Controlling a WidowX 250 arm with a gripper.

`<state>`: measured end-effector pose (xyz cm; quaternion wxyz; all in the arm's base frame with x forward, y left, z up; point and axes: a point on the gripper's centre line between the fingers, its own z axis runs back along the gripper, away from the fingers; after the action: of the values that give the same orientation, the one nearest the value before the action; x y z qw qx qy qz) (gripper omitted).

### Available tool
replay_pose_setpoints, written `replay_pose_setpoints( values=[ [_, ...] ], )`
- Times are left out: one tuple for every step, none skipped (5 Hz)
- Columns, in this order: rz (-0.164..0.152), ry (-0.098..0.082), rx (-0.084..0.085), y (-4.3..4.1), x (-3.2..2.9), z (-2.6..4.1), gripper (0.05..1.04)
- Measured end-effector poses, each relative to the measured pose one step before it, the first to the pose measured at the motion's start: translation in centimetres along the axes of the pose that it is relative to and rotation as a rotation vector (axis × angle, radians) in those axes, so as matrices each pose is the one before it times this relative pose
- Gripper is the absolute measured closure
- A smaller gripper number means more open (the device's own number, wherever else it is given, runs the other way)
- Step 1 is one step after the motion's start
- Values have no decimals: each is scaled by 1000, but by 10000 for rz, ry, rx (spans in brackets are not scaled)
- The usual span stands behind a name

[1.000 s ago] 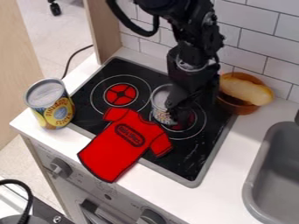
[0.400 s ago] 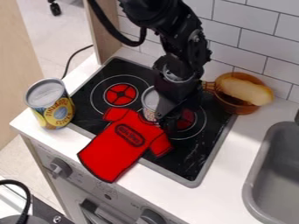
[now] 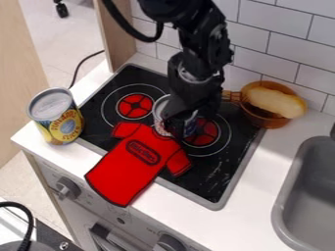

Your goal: Put the small can in the right burner to the top side of the left burner

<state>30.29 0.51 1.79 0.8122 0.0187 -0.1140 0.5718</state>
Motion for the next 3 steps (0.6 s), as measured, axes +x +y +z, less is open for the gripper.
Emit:
replay_pose_setpoints(
  values=[
    [-1670, -342, 143, 364, 1161, -98, 83],
    [-1097, 90, -181, 666, 1351, -429, 83],
    [-590, 291, -96, 1232, 857, -476, 83]
  ],
)
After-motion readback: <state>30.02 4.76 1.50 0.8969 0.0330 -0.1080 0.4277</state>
